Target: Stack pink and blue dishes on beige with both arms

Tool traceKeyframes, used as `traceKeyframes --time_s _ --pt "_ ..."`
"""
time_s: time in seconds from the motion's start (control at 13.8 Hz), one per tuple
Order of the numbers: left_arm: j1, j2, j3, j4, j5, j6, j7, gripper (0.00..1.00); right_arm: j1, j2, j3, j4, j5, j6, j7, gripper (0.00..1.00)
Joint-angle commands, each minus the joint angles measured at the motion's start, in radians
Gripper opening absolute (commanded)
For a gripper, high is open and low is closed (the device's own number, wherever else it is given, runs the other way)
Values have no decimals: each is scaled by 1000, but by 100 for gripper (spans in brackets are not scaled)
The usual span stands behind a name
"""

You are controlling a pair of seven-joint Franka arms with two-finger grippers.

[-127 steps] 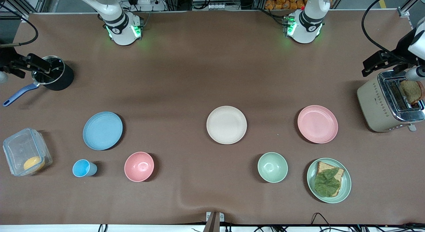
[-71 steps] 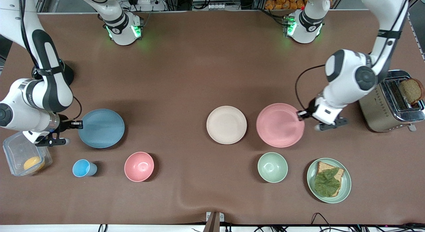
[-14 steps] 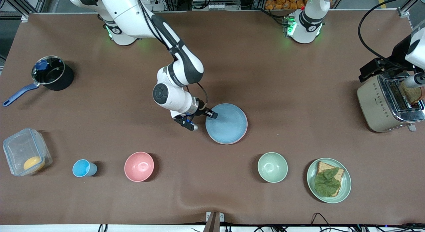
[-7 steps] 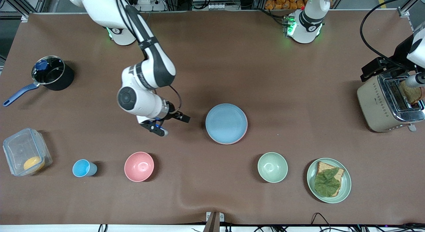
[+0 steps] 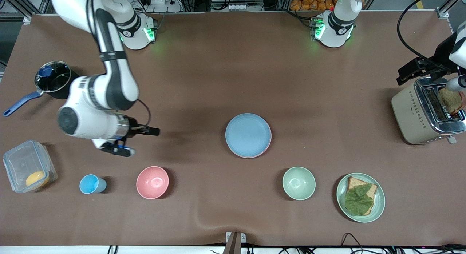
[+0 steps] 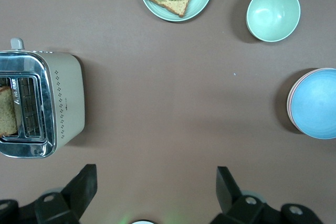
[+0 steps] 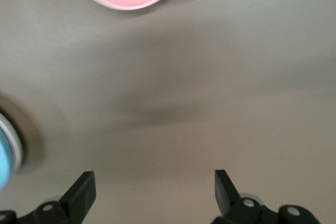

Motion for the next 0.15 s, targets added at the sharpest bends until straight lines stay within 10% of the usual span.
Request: traceKeyframes --time_s 0.0,0.07 --pt "-13 -8 15 12 -5 -21 23 100 16 -102 -96 -33 -50 -80 -111 100" --pt "-13 -8 15 12 -5 -21 21 100 20 -134 -115 -27 -91 -99 -119 100"
